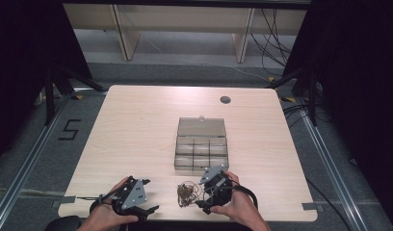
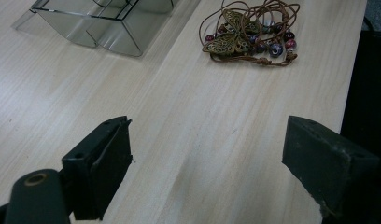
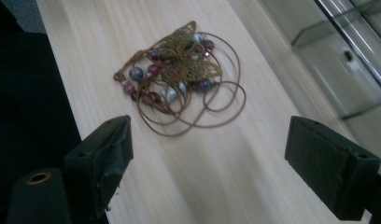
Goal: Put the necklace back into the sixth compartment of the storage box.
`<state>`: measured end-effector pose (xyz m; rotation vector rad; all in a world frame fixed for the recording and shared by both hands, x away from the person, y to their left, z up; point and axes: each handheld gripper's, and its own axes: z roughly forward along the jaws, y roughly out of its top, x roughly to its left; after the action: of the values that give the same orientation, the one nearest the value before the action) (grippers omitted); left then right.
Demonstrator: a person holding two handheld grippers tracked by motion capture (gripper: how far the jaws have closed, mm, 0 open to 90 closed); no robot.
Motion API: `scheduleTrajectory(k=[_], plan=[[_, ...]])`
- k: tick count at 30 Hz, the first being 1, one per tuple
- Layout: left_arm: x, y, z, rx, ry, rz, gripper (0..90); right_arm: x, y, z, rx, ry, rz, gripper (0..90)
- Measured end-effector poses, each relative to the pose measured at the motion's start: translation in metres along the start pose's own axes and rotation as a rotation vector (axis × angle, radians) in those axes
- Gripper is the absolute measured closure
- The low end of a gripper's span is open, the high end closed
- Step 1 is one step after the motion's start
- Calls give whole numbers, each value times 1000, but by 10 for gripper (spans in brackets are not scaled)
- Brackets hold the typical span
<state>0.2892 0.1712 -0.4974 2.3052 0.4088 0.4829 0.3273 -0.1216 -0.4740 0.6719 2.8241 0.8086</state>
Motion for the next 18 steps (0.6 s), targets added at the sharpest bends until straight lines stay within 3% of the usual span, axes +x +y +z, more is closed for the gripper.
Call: scheduleTrajectory(k=[7,18], plan=[[0,0,-1,-1,6,-2,150,4,15,13,27,24,-45,163],[0,0,0,-8,2,-4,150,7,29,31,50,53,-71,163]])
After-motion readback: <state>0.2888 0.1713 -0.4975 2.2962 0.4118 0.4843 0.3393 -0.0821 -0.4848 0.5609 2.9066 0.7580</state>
